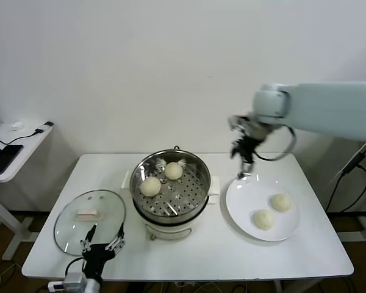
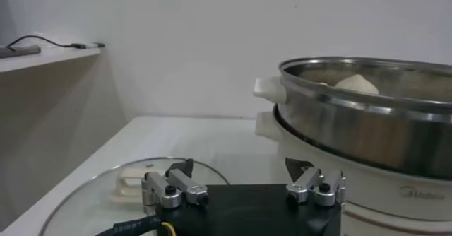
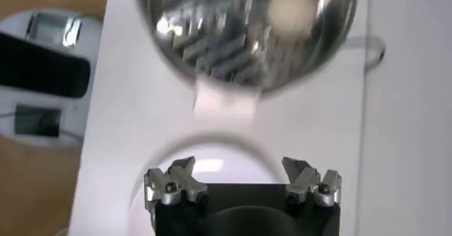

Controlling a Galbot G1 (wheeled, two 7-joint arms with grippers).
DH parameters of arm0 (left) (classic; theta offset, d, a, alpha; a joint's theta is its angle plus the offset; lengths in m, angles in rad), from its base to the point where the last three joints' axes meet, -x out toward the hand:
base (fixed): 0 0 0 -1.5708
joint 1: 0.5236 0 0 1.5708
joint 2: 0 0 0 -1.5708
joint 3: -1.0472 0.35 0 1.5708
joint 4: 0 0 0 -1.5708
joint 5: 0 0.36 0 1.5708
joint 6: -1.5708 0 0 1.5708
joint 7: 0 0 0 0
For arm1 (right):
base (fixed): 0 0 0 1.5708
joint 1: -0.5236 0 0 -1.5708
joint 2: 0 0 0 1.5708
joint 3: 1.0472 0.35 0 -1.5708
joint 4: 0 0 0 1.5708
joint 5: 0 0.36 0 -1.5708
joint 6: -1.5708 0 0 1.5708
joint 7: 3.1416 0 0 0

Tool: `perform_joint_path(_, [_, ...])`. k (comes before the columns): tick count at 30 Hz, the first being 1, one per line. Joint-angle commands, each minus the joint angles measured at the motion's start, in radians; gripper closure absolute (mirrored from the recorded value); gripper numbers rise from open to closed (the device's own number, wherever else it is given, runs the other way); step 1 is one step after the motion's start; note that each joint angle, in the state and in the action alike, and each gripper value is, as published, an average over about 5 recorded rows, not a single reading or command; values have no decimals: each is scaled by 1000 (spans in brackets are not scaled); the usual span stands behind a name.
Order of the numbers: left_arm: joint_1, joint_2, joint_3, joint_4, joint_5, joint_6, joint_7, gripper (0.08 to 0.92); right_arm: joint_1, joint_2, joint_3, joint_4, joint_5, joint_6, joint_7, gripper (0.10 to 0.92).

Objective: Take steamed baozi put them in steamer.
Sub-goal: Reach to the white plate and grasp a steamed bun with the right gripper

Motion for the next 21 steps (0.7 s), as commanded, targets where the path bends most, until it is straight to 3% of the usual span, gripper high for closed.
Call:
perform_joint_path(1, [-1,-4,-3,9,2,-1,0,177,-173,-261,8,68,-194,-2,36,203])
perform_joint_path(21, [7,-11,-5,32,12,-8,-3,177,-586,-190,316,-122,-306,-52,109,203])
